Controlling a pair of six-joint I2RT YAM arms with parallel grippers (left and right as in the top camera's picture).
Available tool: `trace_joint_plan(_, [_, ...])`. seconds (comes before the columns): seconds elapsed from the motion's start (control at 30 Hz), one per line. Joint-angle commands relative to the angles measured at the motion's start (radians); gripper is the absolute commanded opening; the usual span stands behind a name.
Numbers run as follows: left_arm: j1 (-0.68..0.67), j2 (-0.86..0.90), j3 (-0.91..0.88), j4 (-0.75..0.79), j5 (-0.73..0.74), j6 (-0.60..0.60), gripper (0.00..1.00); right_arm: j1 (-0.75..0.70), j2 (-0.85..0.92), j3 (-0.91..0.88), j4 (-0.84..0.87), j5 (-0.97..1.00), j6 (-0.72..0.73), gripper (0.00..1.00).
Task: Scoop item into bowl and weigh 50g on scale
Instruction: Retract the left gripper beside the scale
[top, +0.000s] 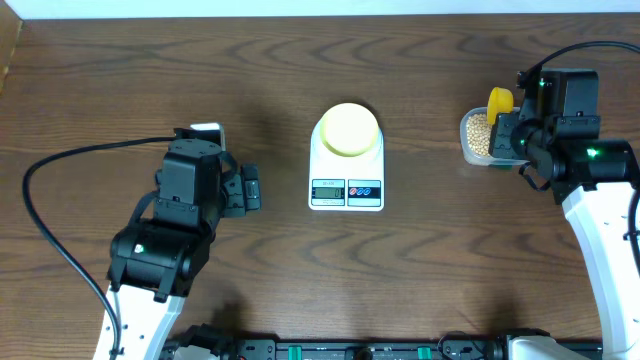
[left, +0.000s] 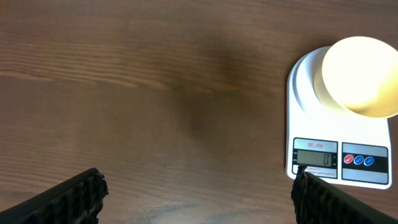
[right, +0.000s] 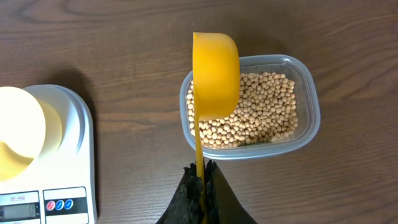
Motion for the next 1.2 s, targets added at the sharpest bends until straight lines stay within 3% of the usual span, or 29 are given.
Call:
trace_joint_plan(0.0, [0.005, 0.016, 0.001, -0.008, -0.023, 0.003, 0.97, -0.005, -0.005, 0.023, 0.001, -0.009, -0.021, 0.01])
trace_joint_plan(0.77, [0.005, 0.04, 0.001, -0.008, -0.023, 0.003, 0.98, -0.006, -0.005, 0.023, 0.023, -0.013, 0.003, 0.01])
trace_joint_plan(1.03, [0.005, 0.042, 0.001, -0.008, -0.023, 0.003, 0.98, -0.006, -0.005, 0.023, 0.218, 0.018, 0.034, 0.01])
trace_joint_plan(1.17, [0.005, 0.042, 0.001, -0.008, -0.023, 0.003, 0.98, -0.006, -0.005, 0.023, 0.145, 0.018, 0.034, 0.01])
